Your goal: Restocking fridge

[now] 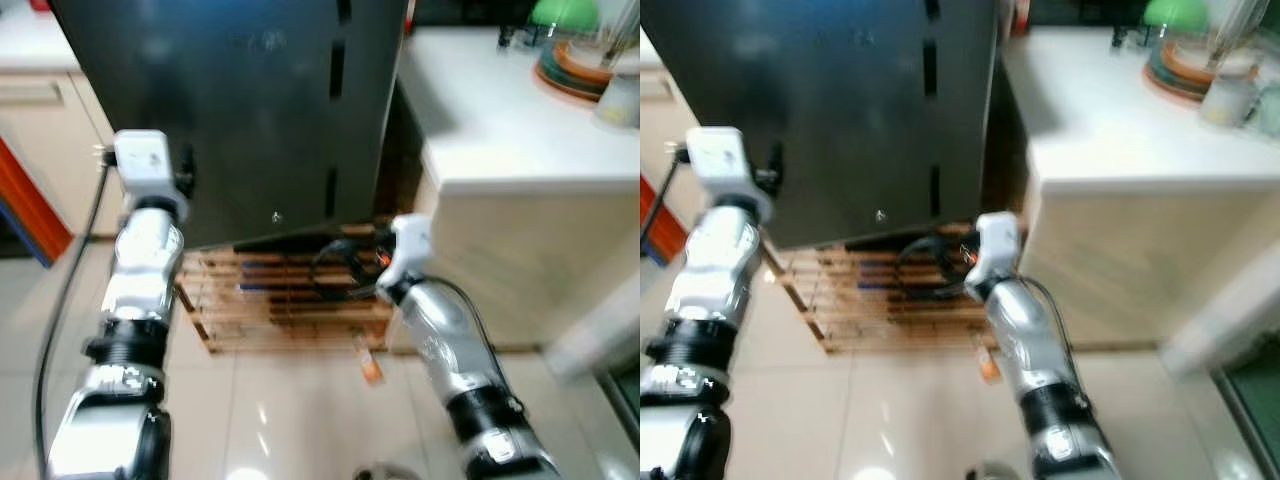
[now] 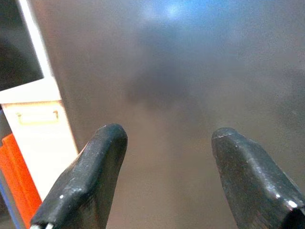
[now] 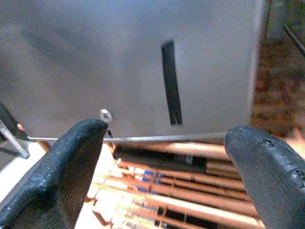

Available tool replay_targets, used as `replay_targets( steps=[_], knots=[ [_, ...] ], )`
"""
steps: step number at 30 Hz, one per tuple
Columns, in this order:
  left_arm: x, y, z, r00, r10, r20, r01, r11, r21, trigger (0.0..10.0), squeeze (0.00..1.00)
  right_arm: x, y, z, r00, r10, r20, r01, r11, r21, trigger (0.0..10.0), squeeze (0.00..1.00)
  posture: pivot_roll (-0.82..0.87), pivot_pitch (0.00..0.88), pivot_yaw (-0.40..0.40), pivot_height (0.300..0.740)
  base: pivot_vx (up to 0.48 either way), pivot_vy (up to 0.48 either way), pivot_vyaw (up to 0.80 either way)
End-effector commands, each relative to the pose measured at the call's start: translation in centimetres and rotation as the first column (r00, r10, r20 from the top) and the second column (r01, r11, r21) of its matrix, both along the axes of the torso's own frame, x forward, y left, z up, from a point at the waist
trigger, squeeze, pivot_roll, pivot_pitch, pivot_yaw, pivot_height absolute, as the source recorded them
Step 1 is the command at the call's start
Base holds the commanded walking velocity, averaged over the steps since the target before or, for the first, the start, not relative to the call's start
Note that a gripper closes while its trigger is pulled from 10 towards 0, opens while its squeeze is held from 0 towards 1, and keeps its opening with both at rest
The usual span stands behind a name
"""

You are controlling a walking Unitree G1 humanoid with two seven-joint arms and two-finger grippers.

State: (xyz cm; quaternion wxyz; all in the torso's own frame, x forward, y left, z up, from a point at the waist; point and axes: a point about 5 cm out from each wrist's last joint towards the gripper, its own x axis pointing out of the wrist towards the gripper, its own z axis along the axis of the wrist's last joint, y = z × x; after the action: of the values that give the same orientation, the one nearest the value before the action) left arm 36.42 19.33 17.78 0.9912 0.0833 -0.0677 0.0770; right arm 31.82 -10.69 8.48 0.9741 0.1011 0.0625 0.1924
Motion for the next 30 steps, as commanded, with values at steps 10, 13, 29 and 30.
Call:
replay_targets(
  steps=[10, 13, 29, 30],
  knots=[
    [-1.4, -3.8, -0.2, 0.967, -0.251, 0.040, 0.250, 0.968, 0.023, 10.0, 0.00, -0.3, 1.5, 0.4, 0.999, 0.041, 0.017, -0.042, 0.999, 0.016, 10.0, 0.00, -0.06, 0.000, 0.040, 0.740, 0.000, 0.000, 0.00],
    [-2.0, -4.8, -0.3, 0.948, -0.312, 0.059, 0.313, 0.950, -0.008, 10.0, 0.00, -0.3, 1.5, 0.4, 0.999, 0.042, 0.019, -0.043, 0.999, 0.014, 10.0, 0.00, -0.06, 0.000, 0.035, 0.740, 0.000, 0.000, 0.00],
    [-2.0, -4.4, -0.8, 0.943, -0.332, 0.036, 0.334, 0.938, -0.098, 10.0, 0.00, 0.1, 0.6, 0.9, 0.999, -0.025, 0.047, 0.025, 1.000, 0.002, 10.0, 0.00, -0.07, 0.000, 0.032, 0.740, 0.000, 0.450, 0.00],
    [-2.0, -4.3, -0.9, 0.944, -0.328, 0.033, 0.330, 0.938, -0.102, 10.0, 0.00, 0.2, 0.3, 0.9, 0.998, -0.045, 0.045, 0.045, 0.999, 0.004, 10.0, 0.00, -0.07, 0.000, 0.031, 0.740, 0.000, 0.480, 0.00]
  ],
)
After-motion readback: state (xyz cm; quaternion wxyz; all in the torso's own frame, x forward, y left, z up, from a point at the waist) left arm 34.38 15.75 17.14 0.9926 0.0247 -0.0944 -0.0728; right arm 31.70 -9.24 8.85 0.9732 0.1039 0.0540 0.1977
